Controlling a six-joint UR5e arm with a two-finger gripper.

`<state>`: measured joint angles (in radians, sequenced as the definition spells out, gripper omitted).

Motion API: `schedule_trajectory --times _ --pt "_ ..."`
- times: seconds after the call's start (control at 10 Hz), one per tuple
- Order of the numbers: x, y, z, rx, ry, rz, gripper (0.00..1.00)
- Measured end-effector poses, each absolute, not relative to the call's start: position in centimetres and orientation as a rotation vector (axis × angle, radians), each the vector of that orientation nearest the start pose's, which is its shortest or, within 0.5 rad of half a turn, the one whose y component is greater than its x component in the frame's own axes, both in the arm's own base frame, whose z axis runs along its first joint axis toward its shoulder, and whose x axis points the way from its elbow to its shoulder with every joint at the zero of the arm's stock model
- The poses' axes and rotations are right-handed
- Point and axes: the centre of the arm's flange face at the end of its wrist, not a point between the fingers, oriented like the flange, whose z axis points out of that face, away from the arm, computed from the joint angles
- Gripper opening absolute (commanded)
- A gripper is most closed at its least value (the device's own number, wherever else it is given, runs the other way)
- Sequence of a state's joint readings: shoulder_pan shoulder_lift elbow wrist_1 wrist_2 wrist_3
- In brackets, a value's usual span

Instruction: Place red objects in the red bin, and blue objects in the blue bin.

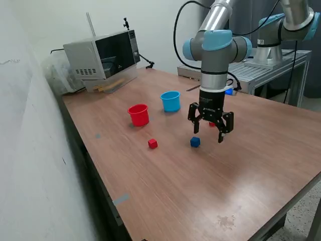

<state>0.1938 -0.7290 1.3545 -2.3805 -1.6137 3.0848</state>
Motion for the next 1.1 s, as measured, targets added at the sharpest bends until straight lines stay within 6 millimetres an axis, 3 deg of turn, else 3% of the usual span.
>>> schedule_trajectory --times 0.5,1.1 --pt "-73.8 -22.0 12.1 -2.483 2.080 0.275 1.00" --pt "-73.3 -21.7 10.7 -2.560 1.967 0.253 1.00"
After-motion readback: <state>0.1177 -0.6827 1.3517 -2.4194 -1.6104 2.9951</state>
